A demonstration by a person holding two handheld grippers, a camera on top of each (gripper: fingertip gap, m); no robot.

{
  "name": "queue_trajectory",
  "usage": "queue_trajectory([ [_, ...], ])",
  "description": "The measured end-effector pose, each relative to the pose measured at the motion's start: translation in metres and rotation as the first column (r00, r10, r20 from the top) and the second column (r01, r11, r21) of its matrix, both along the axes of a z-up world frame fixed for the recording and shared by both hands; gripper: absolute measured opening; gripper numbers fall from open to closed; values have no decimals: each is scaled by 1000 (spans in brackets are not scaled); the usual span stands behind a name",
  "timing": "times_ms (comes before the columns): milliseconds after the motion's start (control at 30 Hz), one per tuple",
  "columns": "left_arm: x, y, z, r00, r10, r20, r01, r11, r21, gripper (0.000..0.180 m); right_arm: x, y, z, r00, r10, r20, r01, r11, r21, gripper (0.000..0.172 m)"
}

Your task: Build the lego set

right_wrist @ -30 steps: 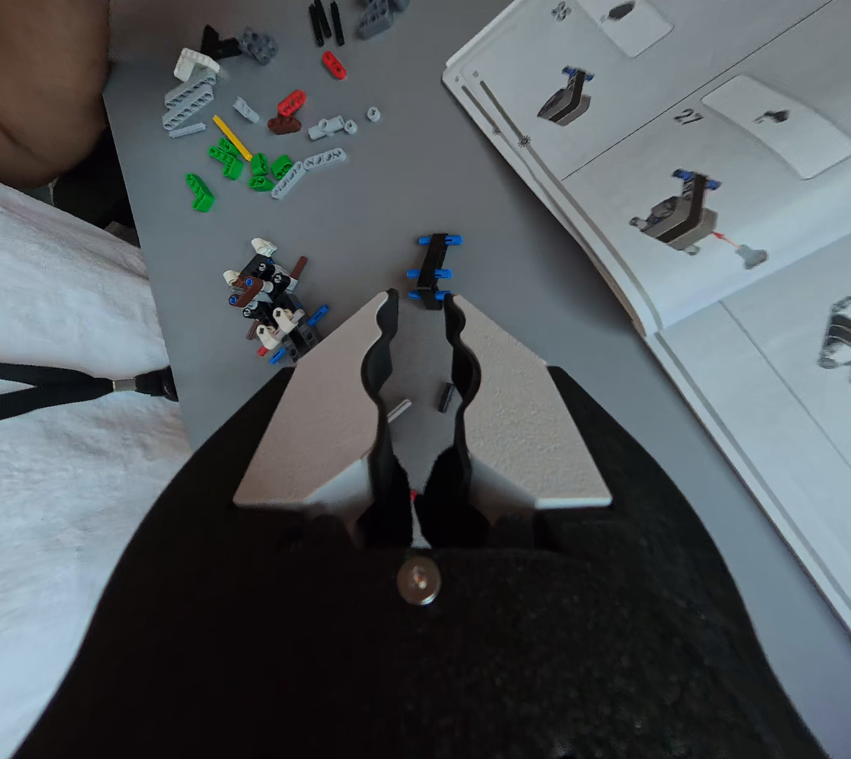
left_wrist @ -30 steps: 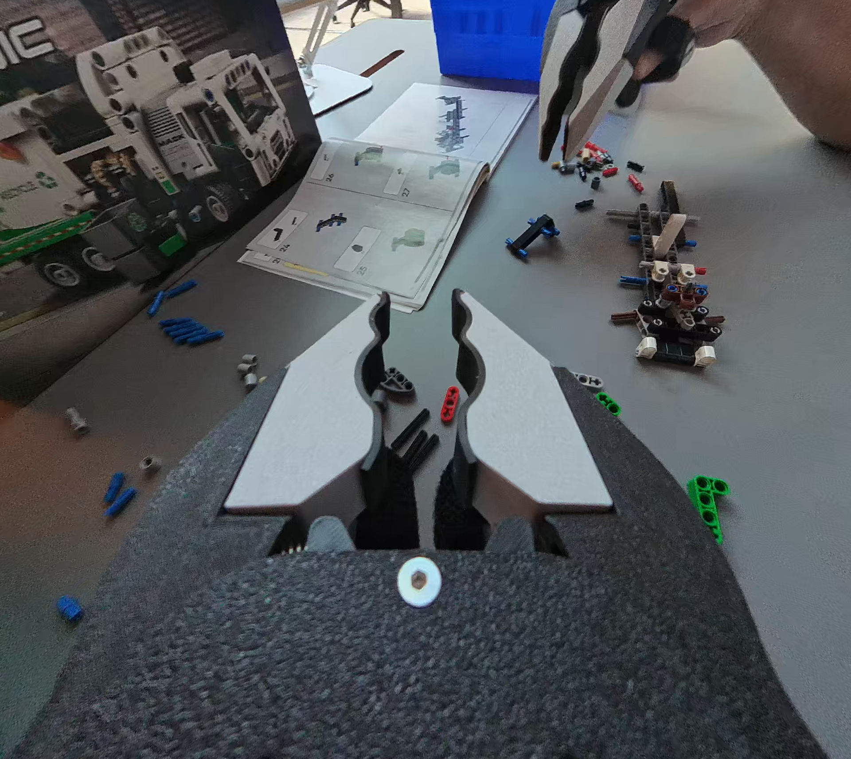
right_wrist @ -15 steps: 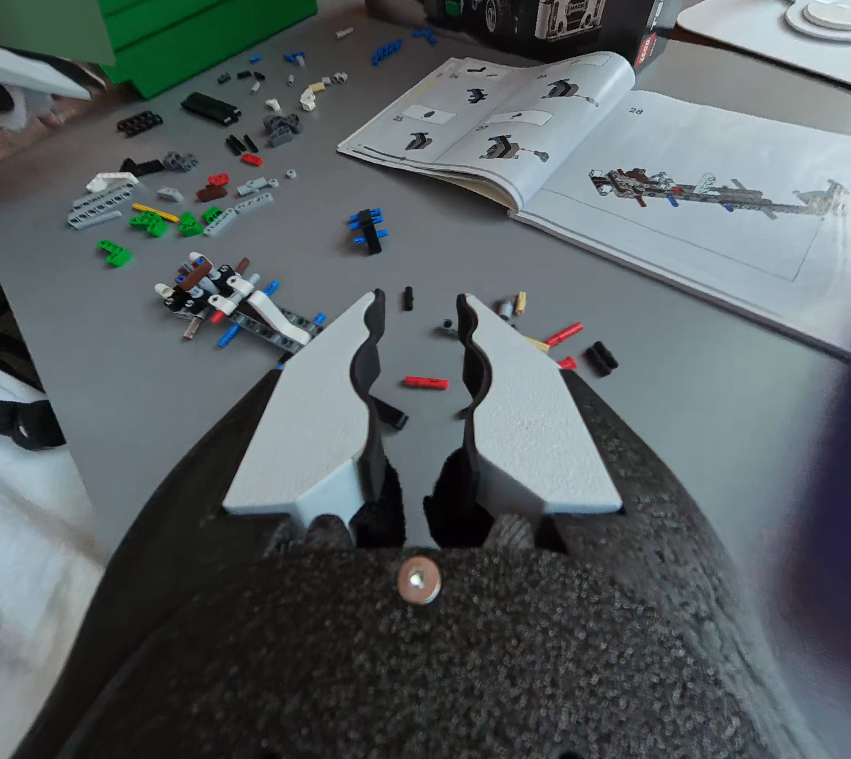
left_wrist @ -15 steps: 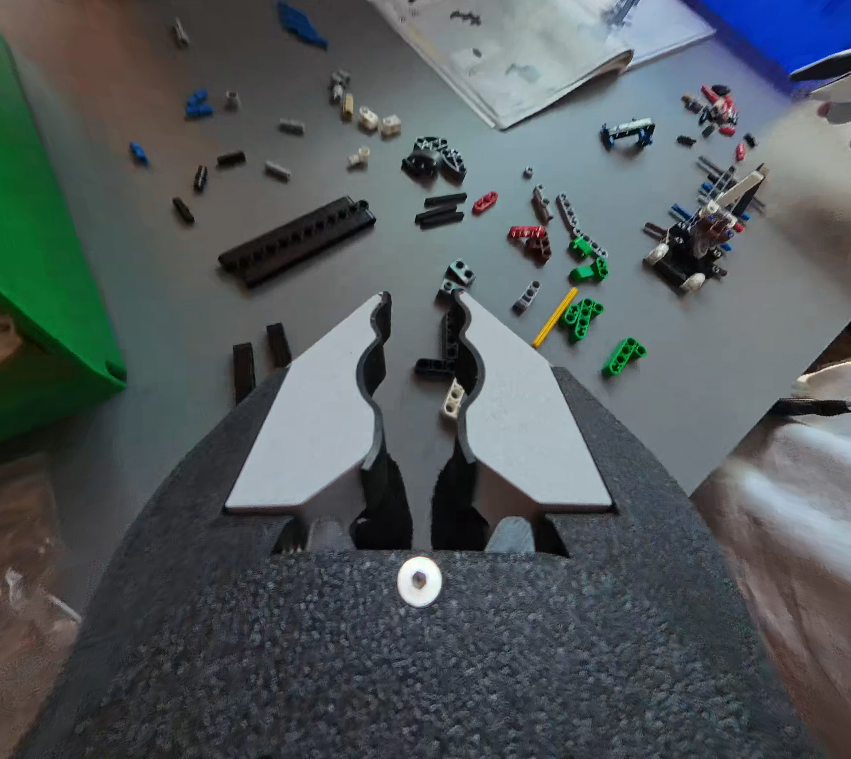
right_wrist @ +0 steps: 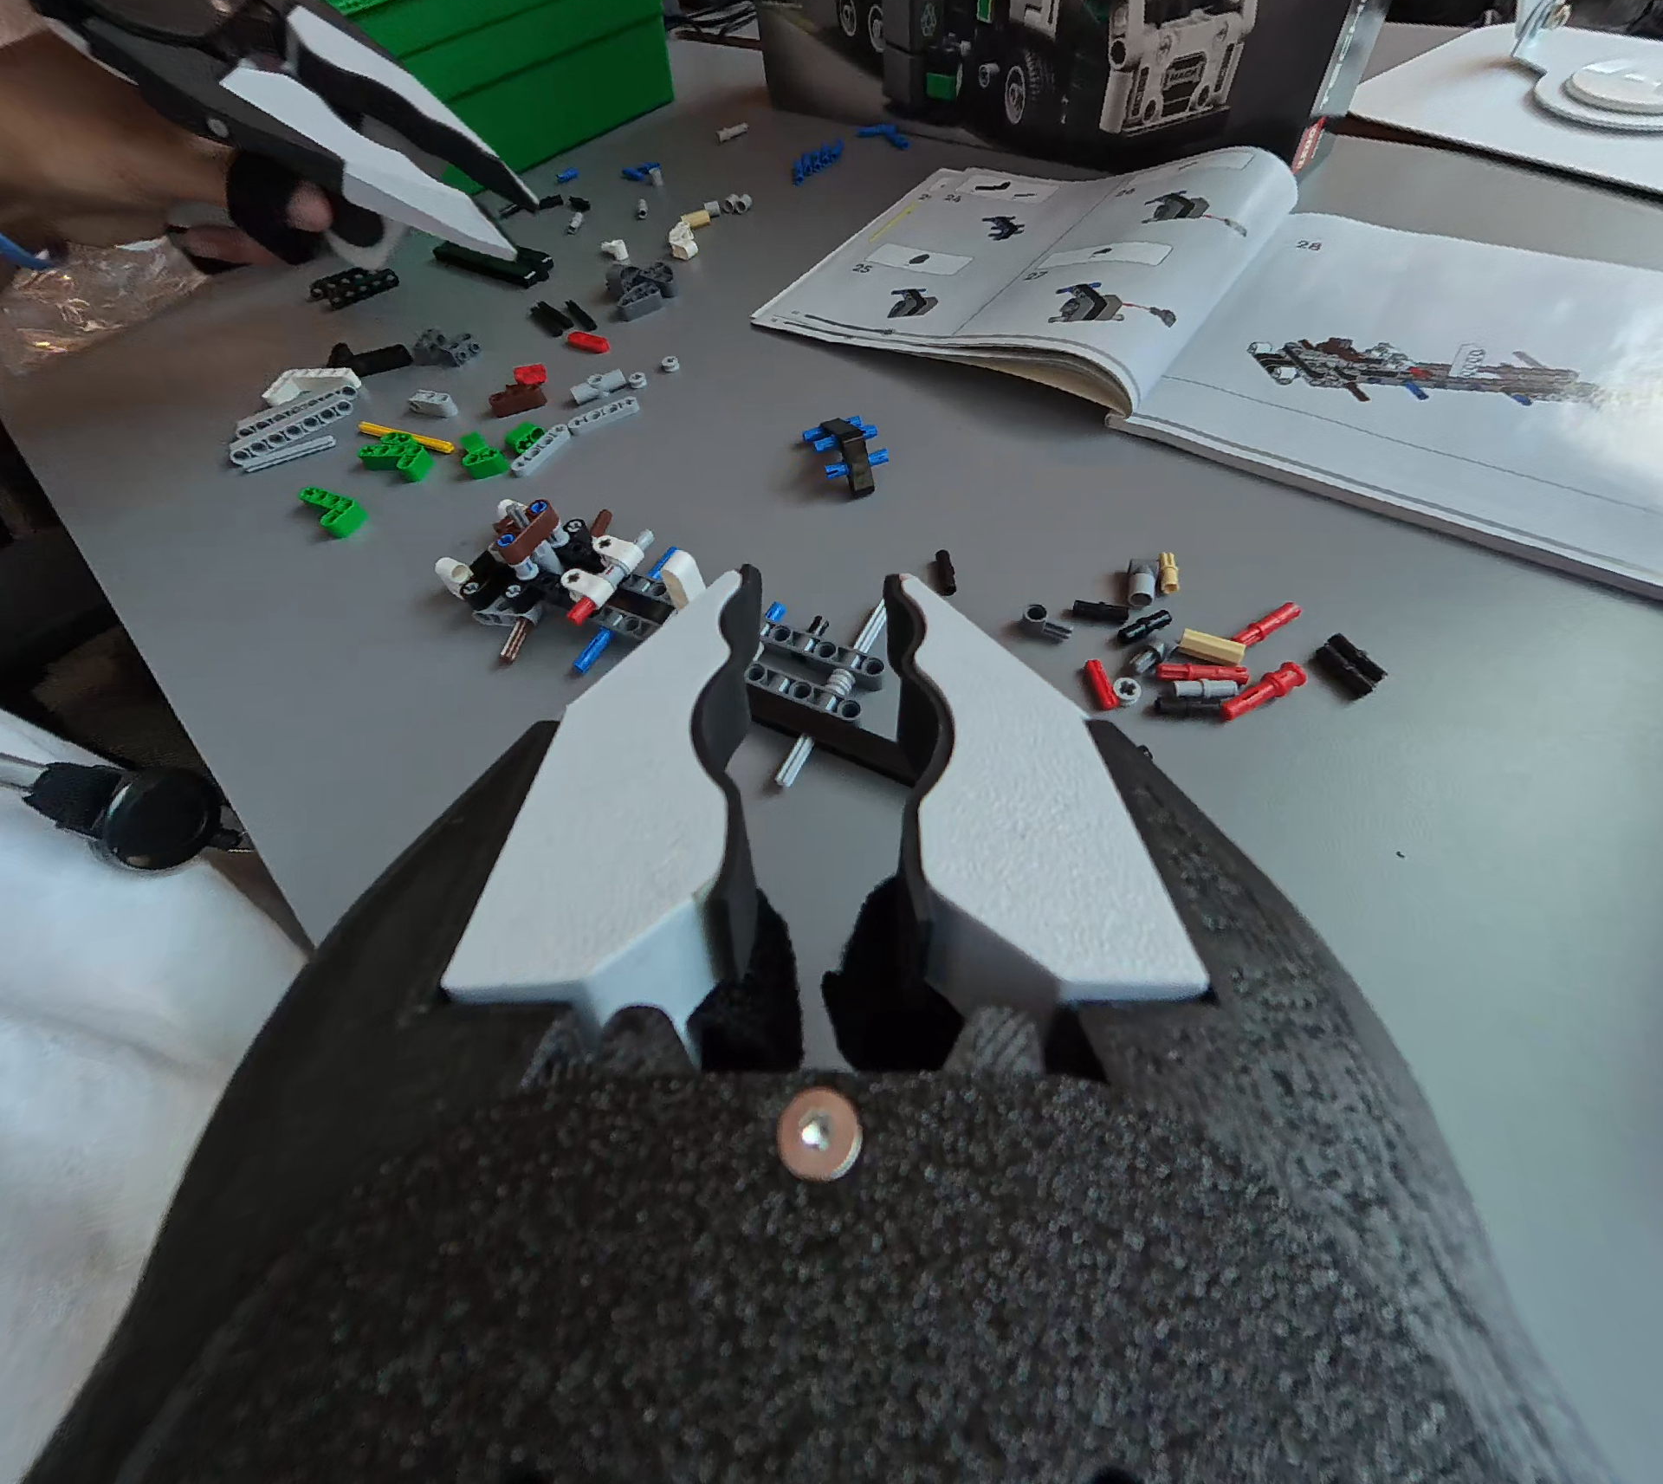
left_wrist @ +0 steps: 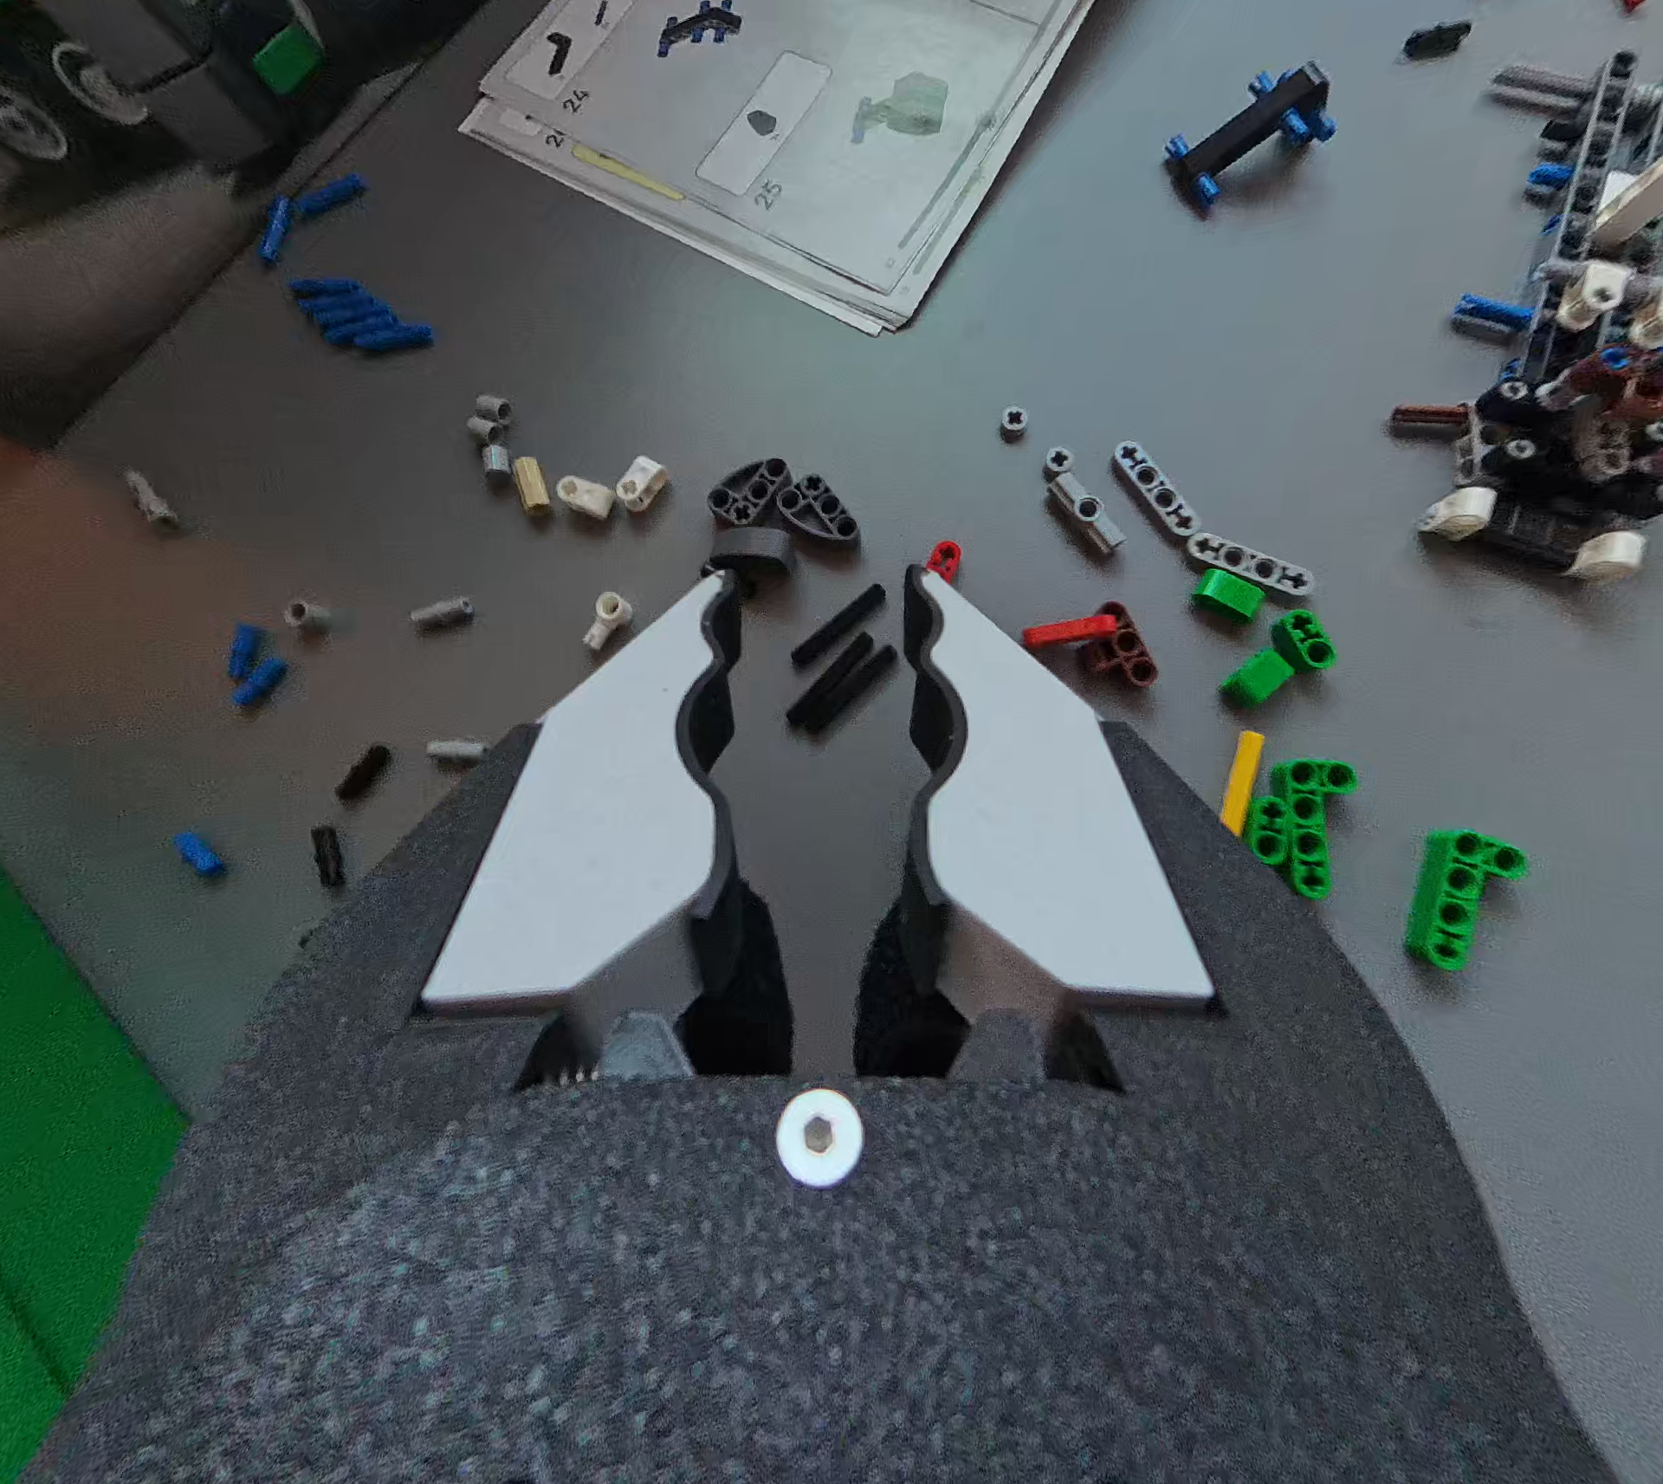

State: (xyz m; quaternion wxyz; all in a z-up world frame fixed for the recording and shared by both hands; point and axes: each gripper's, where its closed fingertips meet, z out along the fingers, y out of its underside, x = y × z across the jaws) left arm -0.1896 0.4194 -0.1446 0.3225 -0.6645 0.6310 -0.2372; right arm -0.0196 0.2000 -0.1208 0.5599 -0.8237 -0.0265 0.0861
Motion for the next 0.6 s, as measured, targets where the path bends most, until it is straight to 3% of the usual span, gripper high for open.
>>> queue_trajectory([
  [33, 7, 4, -4, 999, -28, -20, 29, 999, 29, 34, 0, -2, 2, 1000, -5, -3, 5, 1000, 7, 26],
  [233, 23, 22, -26, 977, -140, -160, 154, 985, 79, 31, 3, -10, 2, 999, -16, -33, 16, 1000, 3, 24],
  [367, 24, 25, -36, 953, -189, -235, 220, 969, 114, 18, 4, -10, 0, 999, -21, -50, 21, 1000, -7, 23],
  [533, 32, 21, -18, 959, -240, -151, 266, 947, 181, 18, -1, -1, 3, 996, 2, -94, -2, 1000, 10, 22],
  [600, 38, 13, -3, 962, -269, -49, 273, 941, 198, 18, -5, 9, 8, 993, 27, -112, -25, 999, 22, 22],
])
